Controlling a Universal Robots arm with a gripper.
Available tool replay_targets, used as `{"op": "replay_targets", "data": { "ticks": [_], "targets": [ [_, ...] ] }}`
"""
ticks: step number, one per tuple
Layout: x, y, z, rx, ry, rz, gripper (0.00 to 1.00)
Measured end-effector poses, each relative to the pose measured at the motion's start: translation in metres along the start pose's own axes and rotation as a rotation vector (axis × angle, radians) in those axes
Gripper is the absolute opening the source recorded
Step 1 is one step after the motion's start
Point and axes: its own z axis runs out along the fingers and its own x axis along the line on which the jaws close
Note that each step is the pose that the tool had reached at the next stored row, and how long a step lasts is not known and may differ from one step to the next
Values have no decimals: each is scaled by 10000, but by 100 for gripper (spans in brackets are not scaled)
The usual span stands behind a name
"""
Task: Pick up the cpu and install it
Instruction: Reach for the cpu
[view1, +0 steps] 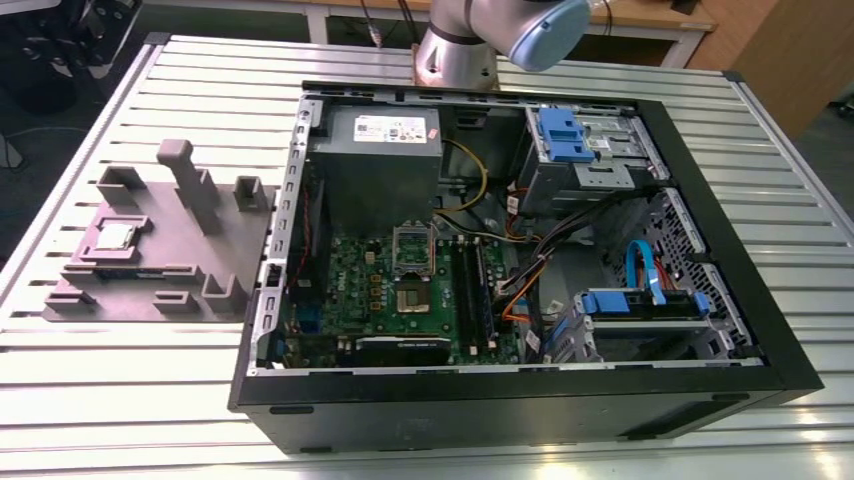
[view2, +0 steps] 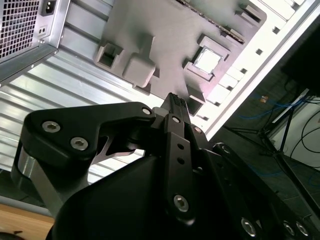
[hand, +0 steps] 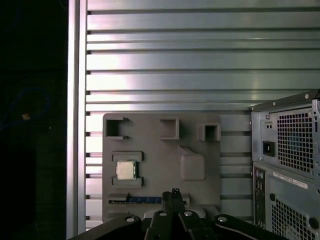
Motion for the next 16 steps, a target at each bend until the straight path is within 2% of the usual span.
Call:
{"op": "replay_targets", "data": {
  "ticks": [16],
  "targets": [
    [151,-4,5,0,0,0,11]
  ]
}}
